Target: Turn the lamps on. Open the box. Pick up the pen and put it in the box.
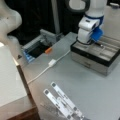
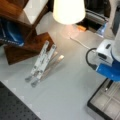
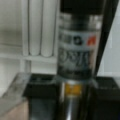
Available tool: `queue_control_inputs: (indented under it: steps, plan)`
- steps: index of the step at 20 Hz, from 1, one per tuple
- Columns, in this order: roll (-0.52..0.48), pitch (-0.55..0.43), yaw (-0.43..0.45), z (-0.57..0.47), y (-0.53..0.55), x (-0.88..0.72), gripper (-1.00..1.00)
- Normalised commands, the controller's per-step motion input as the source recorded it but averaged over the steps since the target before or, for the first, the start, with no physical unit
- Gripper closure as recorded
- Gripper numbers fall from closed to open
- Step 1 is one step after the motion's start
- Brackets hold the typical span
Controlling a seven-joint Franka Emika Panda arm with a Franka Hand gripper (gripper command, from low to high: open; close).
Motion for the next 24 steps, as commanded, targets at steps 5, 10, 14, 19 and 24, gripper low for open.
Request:
queue_control_inputs:
  steps: [5, 10, 14, 19, 24]
  plan:
    - [-0.005, -0.062, -0.112, -0.12, 0.22, -0.03, 1.0]
    - [-0.009, -0.065, -0.118, -0.1, 0.17, -0.02, 1.0]
    - [0.006, -0.089, -0.107, -0.1, 0.09, 0.0, 1.0]
    - [-0.007, -0.127, -0.138, -0.21, 0.11, 0.05, 1.0]
    - [-0.056, -0.138, -0.157, -0.24, 0.14, 0.08, 1.0]
